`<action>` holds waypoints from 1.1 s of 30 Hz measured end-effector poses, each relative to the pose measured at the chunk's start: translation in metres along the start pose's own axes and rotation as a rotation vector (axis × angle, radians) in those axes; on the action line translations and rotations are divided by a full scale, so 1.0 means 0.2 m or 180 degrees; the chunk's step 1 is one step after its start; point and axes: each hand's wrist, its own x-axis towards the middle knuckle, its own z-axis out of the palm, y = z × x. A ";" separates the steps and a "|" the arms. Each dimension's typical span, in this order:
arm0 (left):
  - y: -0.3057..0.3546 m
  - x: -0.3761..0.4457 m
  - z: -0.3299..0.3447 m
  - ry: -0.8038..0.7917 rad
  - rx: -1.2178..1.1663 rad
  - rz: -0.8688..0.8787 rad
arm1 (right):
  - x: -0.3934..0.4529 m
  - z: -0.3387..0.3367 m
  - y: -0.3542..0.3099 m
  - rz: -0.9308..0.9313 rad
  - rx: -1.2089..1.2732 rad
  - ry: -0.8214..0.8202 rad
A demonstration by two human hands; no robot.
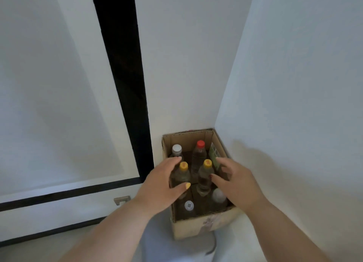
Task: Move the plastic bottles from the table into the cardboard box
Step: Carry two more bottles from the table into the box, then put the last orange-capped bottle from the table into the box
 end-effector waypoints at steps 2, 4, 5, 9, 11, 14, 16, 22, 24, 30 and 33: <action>0.04 -0.08 -0.06 0.0138 0.0181 0.0053 | -0.10 -0.02 -0.09 -0.0146 -0.0028 0.0167; 0.08 -0.18 -0.13 0.0210 0.0279 0.0185 | -0.23 -0.02 -0.17 -0.0258 -0.0113 0.0301; 0.10 -0.23 -0.15 0.0224 0.0279 0.0250 | -0.29 -0.03 -0.20 -0.0282 -0.0133 0.0333; 0.19 -0.48 -0.26 0.0314 0.0383 0.0406 | -0.55 -0.03 -0.33 -0.0366 -0.0132 0.0467; 0.23 -0.63 -0.32 0.0428 0.0492 0.0466 | -0.68 -0.03 -0.39 -0.0531 -0.0239 0.0553; 0.29 -0.89 -0.39 0.0558 0.0569 0.0519 | -0.88 -0.04 -0.46 -0.0631 -0.0301 0.0511; 0.35 -1.08 -0.44 0.0670 0.0631 0.0504 | -1.02 -0.06 -0.51 -0.0733 -0.0335 0.0545; 0.50 -1.84 -0.43 0.1085 0.0782 0.0374 | -1.63 -0.05 -0.59 -0.1179 -0.0399 0.0502; 0.56 -2.11 -0.40 0.1162 0.0739 0.0304 | -1.87 -0.05 -0.62 -0.1295 -0.0458 0.0495; 0.71 -2.79 -0.42 0.1370 0.0755 0.0246 | -2.53 -0.04 -0.83 -0.1626 -0.0406 0.0423; 0.72 -3.11 -0.52 0.1584 0.0831 0.0223 | -2.80 0.01 -1.00 -0.1823 -0.0374 0.0383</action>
